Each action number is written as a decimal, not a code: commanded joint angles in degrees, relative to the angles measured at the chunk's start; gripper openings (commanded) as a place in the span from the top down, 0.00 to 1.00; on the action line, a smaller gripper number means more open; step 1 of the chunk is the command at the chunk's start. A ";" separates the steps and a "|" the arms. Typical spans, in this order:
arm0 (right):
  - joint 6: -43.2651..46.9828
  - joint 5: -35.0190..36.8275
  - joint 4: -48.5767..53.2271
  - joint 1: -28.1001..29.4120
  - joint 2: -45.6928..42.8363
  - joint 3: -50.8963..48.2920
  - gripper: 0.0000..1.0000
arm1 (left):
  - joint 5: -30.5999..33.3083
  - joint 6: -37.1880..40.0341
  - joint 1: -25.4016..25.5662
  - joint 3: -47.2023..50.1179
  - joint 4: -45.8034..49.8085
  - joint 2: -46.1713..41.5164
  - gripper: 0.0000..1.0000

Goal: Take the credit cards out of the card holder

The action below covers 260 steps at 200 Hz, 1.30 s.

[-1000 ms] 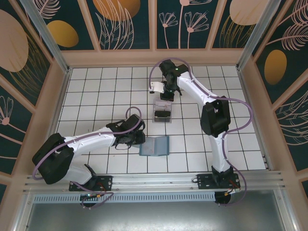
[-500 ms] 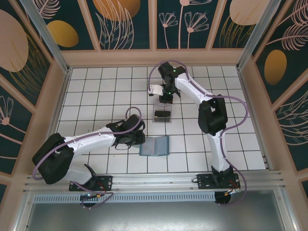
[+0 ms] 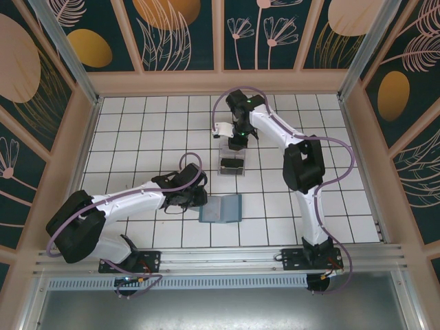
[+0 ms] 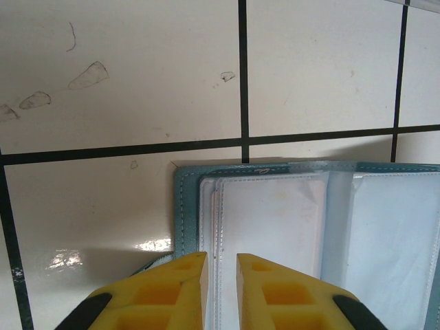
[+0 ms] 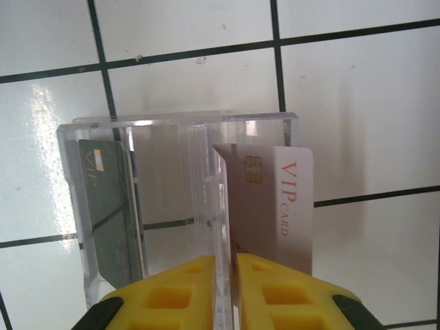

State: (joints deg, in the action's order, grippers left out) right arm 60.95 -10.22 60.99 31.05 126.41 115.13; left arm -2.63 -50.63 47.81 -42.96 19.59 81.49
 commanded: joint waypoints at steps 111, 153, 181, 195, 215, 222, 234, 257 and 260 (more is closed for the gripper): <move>-6.99 10.83 -16.86 3.09 -10.49 -8.16 0.76 | 0.77 -0.13 0.16 -0.30 0.71 0.15 0.81; -19.53 7.62 -23.14 4.32 -15.12 -13.66 0.70 | 1.47 -0.23 -0.01 -0.19 0.53 0.10 0.81; -33.15 8.76 -29.40 5.70 -20.00 -20.42 0.70 | 2.75 -0.16 -0.53 -1.11 1.93 -0.26 0.81; -40.27 9.59 -31.42 6.46 -22.27 -23.83 0.70 | 3.03 -0.11 -0.85 -1.01 1.78 -0.79 0.81; -49.63 10.24 -34.35 8.84 -25.75 -29.41 0.71 | 3.69 -0.07 -1.31 -0.85 1.53 -1.49 0.82; -53.27 10.82 -35.23 10.05 -26.79 -30.94 0.73 | 4.29 -0.07 -1.53 -0.72 1.74 -1.73 0.82; -59.43 12.08 -35.76 12.06 -28.01 -33.33 0.76 | 4.96 -0.07 -2.10 -0.26 1.77 -2.19 0.83; -69.18 11.54 -33.94 16.26 -28.74 -36.25 0.77 | 4.92 -0.34 -3.19 0.89 0.51 -3.57 0.83; -70.34 11.79 -33.68 16.77 -28.81 -36.68 0.78 | 4.84 -0.40 -3.32 0.98 0.39 -3.74 0.83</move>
State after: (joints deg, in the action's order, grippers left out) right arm 6.57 0.40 28.23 44.12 99.35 81.56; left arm 0.75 -50.63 45.60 -42.92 19.94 79.88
